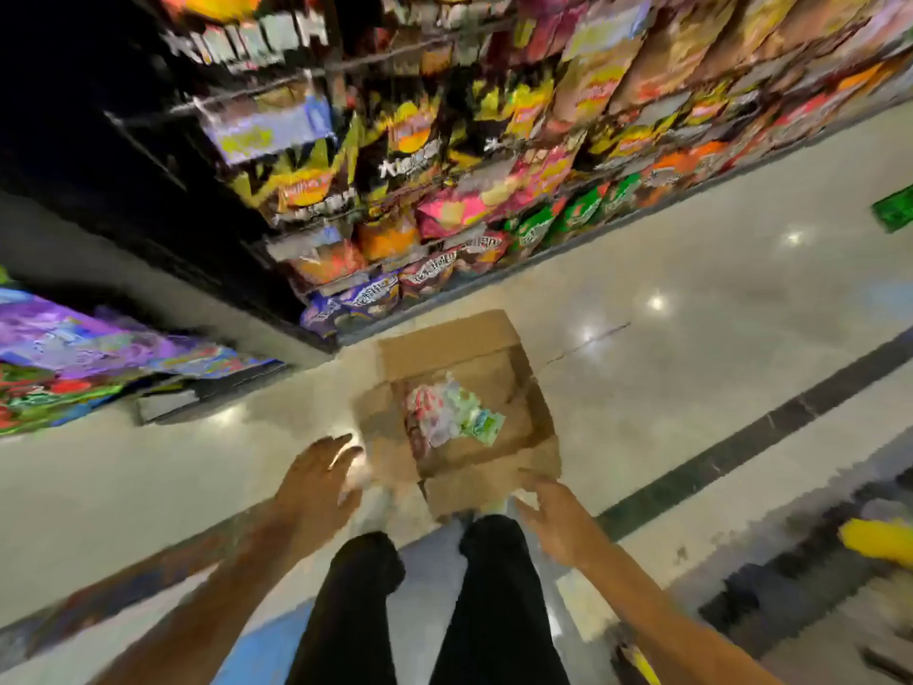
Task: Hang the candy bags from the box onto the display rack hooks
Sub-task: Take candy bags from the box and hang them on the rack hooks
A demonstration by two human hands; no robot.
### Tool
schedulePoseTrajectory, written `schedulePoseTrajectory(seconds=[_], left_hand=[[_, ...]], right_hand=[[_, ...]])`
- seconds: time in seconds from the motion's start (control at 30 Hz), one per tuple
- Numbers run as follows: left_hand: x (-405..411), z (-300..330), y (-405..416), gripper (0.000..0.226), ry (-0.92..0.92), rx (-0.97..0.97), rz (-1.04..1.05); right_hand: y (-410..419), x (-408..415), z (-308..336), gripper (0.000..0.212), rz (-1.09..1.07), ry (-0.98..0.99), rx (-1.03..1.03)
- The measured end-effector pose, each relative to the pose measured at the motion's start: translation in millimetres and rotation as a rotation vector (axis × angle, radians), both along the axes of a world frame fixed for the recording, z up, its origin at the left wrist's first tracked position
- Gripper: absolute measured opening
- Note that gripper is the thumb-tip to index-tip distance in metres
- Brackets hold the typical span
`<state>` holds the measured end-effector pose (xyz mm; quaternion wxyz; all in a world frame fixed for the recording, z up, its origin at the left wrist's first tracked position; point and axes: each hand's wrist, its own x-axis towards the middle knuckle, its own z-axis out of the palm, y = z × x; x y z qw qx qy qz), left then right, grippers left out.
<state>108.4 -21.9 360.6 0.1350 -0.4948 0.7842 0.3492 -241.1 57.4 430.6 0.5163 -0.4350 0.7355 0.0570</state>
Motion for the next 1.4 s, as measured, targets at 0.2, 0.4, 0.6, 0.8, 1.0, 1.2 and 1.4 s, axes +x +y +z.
schedulePoseTrajectory(seconds=[0.2,0.4,0.6,0.8,1.0,1.2,1.4], left_hand=[[-23.9,-114.7,35.1,0.052,-0.049,0.019,0.227],[-31.8,-258.4,53.3,0.063,-0.087,0.143,0.310],[-42.9,-383.4,61.4,0.052,-0.007,0.102,0.329],[-39.1,-440.4,57.3,0.053,0.020,0.030,0.292],[-44.9,-428.4,62.6,0.052,0.062,0.062,0.328],[-65.1,-372.6,39.1,0.058,0.173,0.013,0.254],[-101.4,-328.0,-6.7,0.086,0.202,-0.023,0.166]], right_hand=[[-30.2,-17.5,-196.0,0.048,0.331,-0.076,0.101],[-42.8,-15.2,-355.6,0.053,0.324,-0.181,0.180],[-55.1,39.5,-503.4,0.048,0.027,-0.188,0.141],[-52.7,84.9,-585.7,0.014,0.048,-0.129,0.118],[-52.7,67.0,-573.3,0.035,0.109,0.067,-0.113],[-72.0,25.2,-496.8,0.027,0.486,0.141,-0.489],[-93.7,29.4,-433.3,0.026,0.758,-0.037,-0.725]])
